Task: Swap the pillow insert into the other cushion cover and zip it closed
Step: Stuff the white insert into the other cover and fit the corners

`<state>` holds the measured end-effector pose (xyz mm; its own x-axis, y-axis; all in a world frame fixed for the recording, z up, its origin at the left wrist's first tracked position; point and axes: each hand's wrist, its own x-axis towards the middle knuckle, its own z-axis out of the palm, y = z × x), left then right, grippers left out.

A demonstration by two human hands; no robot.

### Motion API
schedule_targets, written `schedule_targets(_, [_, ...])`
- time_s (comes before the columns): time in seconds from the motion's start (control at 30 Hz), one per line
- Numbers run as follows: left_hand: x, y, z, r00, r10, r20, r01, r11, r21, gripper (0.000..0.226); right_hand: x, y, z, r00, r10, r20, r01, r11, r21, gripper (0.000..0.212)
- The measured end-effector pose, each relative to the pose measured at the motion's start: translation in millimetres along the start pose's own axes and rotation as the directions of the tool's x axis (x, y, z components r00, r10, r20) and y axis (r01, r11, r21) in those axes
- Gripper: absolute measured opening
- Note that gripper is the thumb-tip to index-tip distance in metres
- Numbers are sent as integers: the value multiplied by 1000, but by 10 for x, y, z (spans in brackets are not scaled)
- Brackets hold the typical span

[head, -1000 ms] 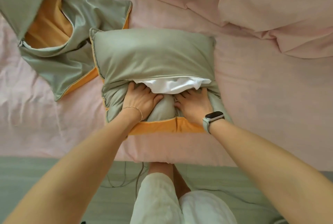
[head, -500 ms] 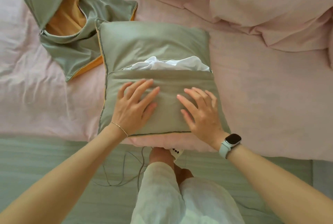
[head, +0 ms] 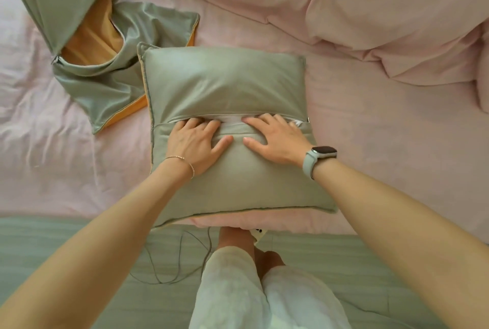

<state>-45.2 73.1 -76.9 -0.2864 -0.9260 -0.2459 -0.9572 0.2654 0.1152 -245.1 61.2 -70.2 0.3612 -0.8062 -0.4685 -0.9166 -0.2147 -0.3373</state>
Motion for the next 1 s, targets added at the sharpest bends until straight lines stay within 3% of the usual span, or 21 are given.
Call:
schedule_targets(0.17, [172,-66,-64,996,-69,58,69,998,15,81,241,90,-43,997,75,-26,-67,967,245,42])
schedule_targets(0.23, [162,-69,-81,996,-55,66,58,997,-48,74,159,95,26,982,55,-180,-4,962,272,42])
schedule_targets(0.27, [114,-62,-102,1000,-20,24,22,993,-113,70,58,89,75,949,17,-316,70,963,260,43])
schedule_targets(0.33, [-43,-30,-109,975,84,-207,-126,972,-196,56,-189,132,183,825,-40,-564,193,958,214,38])
schedule_targets(0.4, [-196,-1,-40,897,142,-419,-232,957,-172,37,-402,202,274,742,-51,-668,209,965,159,33])
schedule_targets(0.47, [-259,43,0,840,149,-523,-263,953,-151,22,-530,236,335,750,-31,-661,134,985,106,33])
schedule_targets(0.53, [-214,74,-31,816,122,-565,-243,959,-144,17,-523,233,326,809,9,-587,77,990,122,33])
schedule_targets(0.63, [-84,98,-174,826,121,-551,-226,966,-127,20,-376,183,154,838,162,-522,-11,960,280,19])
schedule_targets(0.77, [-2,159,-603,829,-46,-558,-151,942,-301,26,-199,27,-392,762,164,-626,76,938,338,11])
schedule_targets(0.9, [23,312,-938,793,-231,-564,-73,882,-465,32,45,-19,-1061,644,8,-765,166,975,150,11])
schedule_targets(1.0, [78,459,-908,883,-387,-265,134,749,-649,30,214,71,-1163,660,-113,-743,117,992,-47,15])
